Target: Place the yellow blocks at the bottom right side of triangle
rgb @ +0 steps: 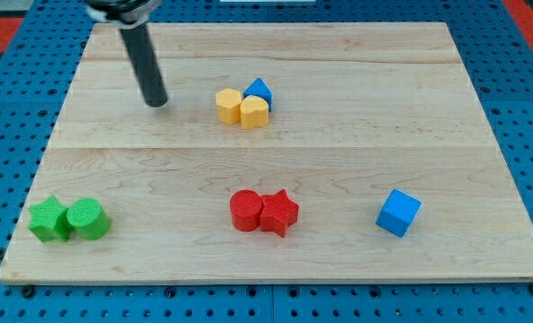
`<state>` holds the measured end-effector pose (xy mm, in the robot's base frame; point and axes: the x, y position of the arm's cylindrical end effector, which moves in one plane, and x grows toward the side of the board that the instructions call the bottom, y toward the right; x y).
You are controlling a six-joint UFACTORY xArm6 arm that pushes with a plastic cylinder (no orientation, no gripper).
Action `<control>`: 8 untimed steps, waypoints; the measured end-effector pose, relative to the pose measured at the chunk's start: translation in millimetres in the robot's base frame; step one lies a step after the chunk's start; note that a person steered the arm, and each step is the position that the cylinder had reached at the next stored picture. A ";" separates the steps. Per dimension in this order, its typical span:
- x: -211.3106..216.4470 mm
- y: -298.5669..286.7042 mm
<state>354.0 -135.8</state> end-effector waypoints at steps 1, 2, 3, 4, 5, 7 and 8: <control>-2.1 71.4; 13.5 116.4; 16.2 117.5; 14.1 86.4; 33.2 70.8; 58.1 151.9; 68.9 160.6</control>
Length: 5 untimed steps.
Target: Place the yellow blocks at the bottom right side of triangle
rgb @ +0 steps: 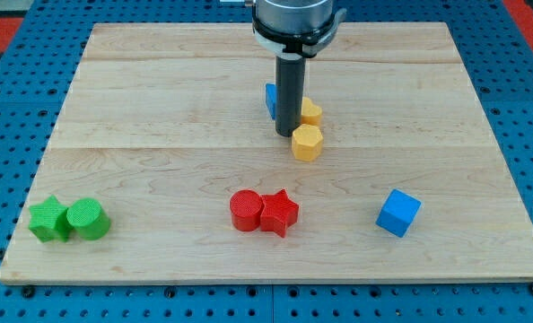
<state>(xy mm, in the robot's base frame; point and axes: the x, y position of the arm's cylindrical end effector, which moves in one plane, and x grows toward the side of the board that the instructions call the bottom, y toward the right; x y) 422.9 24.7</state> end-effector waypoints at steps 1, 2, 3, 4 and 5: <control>20.1 -1.9; 29.4 -6.2; 35.1 -32.4; 59.5 -27.2; 67.2 11.4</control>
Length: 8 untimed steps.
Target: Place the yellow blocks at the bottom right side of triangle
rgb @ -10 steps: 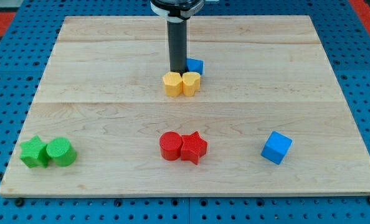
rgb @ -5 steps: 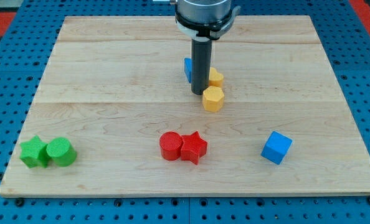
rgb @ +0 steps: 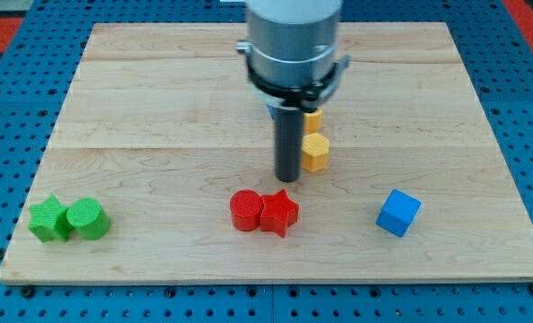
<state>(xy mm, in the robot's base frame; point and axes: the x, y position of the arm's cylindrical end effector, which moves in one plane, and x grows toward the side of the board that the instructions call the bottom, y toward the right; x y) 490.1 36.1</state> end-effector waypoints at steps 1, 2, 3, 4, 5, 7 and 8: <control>-7.6 18.0; -16.0 20.5; -16.0 24.0; -10.4 35.0; -11.9 44.4; -29.3 47.3; -22.6 96.7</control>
